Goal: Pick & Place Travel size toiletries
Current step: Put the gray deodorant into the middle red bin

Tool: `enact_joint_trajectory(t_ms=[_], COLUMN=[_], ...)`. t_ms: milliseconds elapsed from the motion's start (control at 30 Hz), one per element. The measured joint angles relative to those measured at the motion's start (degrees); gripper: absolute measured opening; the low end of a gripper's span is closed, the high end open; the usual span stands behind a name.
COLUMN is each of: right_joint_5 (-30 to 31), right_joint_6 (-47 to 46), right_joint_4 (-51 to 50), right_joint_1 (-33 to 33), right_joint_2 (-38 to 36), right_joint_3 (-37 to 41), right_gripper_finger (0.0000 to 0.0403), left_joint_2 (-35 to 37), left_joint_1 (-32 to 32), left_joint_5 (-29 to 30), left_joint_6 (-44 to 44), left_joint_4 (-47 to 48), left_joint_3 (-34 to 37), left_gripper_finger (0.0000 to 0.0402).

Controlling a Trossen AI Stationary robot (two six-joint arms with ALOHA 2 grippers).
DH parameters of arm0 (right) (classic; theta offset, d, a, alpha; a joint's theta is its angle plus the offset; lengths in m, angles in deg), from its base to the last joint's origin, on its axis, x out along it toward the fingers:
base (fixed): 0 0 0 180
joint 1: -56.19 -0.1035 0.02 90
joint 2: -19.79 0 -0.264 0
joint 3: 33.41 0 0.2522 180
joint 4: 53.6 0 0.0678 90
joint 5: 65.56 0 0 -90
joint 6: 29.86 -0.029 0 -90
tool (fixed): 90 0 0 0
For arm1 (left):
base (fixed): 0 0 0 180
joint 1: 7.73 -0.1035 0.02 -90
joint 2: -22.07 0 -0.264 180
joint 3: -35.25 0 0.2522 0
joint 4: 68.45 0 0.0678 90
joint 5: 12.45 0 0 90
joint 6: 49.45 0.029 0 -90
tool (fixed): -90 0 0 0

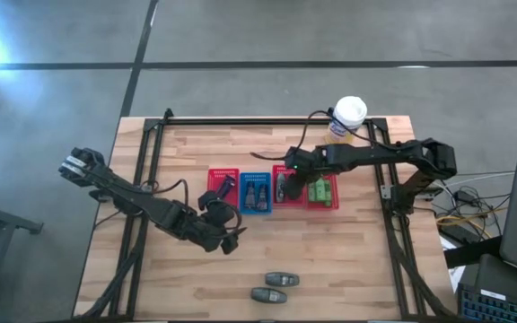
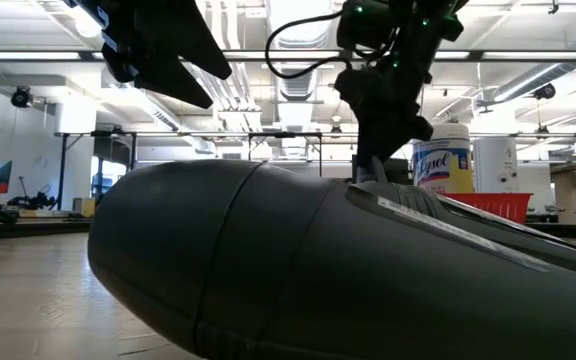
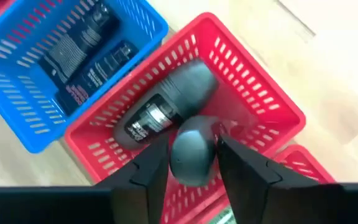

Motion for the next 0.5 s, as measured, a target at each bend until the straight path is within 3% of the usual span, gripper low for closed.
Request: enact_joint_trajectory(t_ms=[200, 400, 500], right_joint_5=[0.3, 0.7, 6.5], right_joint_6=[3.3, 4.3, 4.5], right_joint_4=[-2.4, -3.4, -4.3], right_joint_1=[-0.1, -1.6, -4.1], right_joint_2=[-0.2, -0.2, 0.0], right_joint_3=[-0.4, -0.6, -1.3], right_gripper_finger=[0.0072, 0.0071, 0.0071], left_joint_2=[0.0, 0.0, 0.0], left_joint_1=[0.0, 0.0, 0.0], left_joint_5=[0.0, 0.0, -0.1], left_joint_6=[0.0, 0.4, 0.3], left_joint_4=[0.0, 0.0, -0.1], left_joint_3=[0.0, 0.1, 0.6], left_gripper_finger=[0.036, 0.036, 0.036])
